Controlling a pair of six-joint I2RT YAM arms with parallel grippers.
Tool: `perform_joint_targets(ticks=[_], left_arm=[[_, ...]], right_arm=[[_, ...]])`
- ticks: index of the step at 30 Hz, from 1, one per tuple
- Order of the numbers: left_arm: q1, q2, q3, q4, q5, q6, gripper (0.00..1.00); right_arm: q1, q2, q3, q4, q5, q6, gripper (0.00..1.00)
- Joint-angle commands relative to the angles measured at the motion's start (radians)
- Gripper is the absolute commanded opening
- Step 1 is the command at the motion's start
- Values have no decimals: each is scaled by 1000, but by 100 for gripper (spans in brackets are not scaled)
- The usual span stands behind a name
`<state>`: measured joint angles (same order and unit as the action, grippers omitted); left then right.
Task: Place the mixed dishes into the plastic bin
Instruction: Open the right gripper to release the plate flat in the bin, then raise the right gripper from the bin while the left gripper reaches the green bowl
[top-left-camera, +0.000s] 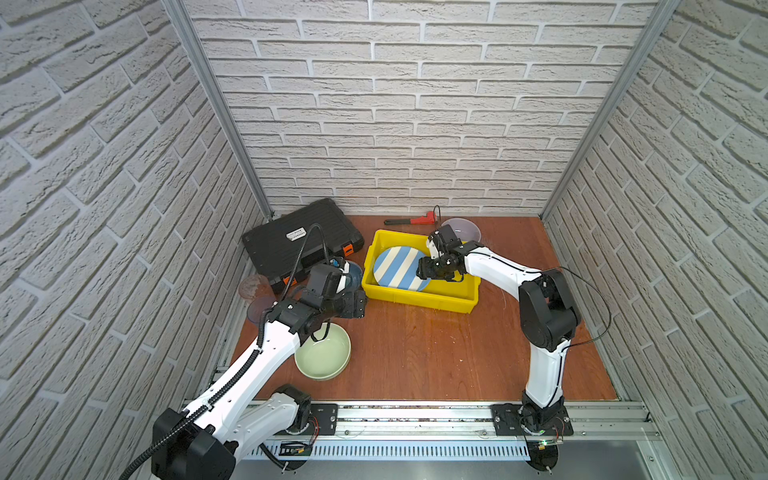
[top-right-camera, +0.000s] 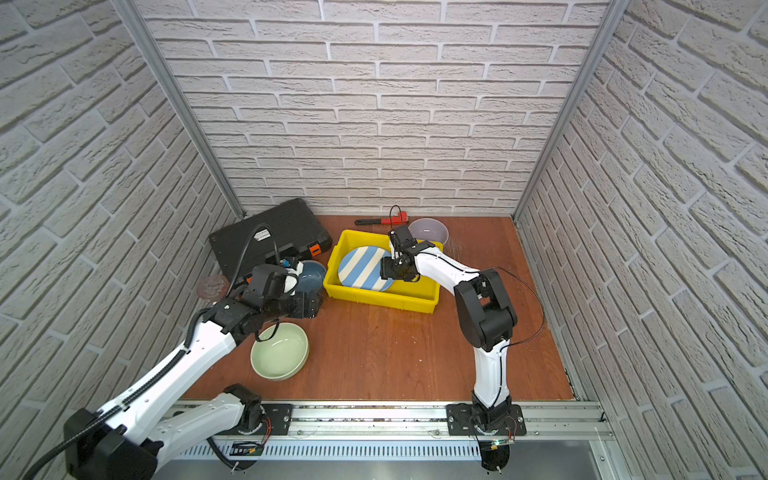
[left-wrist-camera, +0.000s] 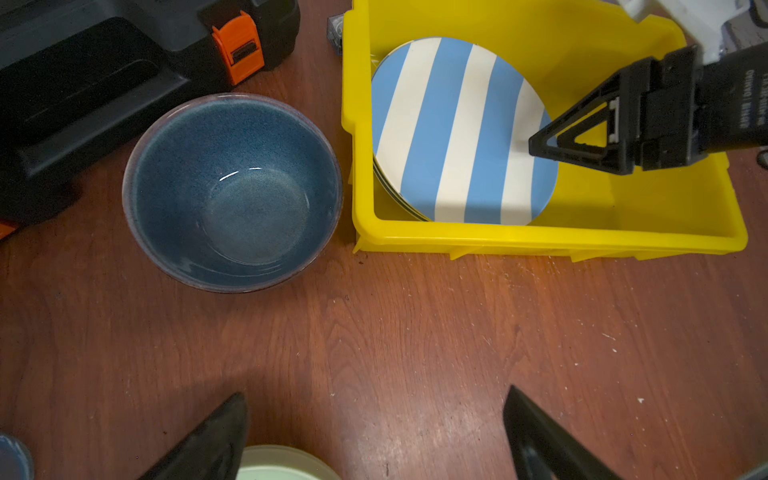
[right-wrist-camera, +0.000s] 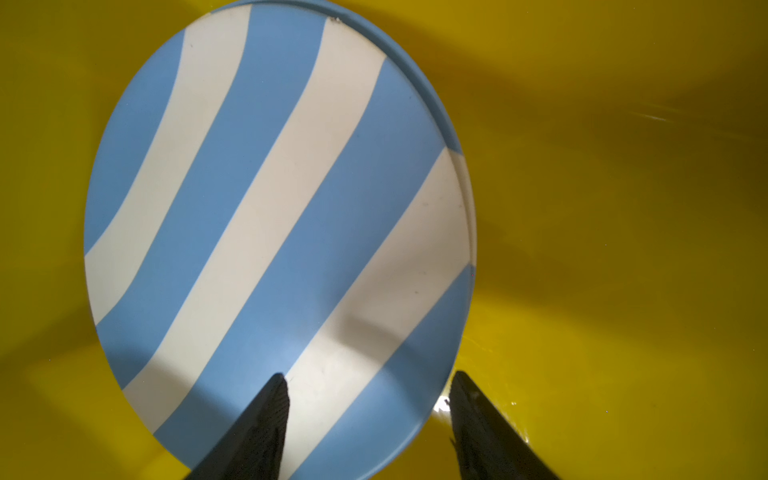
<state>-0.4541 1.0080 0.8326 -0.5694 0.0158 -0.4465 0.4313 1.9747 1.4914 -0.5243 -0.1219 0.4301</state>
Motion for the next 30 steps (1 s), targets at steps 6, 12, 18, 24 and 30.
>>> perform_joint_targets(ticks=[6, 12, 18, 24, 30], left_arm=[[8, 19, -1, 27, 4, -3, 96], [8, 39, 10, 27, 6, -11, 96], [27, 53, 29, -6, -10, -59, 95], [60, 59, 33, -81, -19, -117, 95], [62, 36, 7, -174, -9, -156, 91]], right_arm=[[9, -96, -21, -10, 21, -31, 63], [9, -172, -82, 12, -3, -40, 63], [9, -262, -156, 36, -54, -54, 62], [9, -370, -257, 68, -89, -55, 61], [10, -438, -329, 83, -102, -54, 60]])
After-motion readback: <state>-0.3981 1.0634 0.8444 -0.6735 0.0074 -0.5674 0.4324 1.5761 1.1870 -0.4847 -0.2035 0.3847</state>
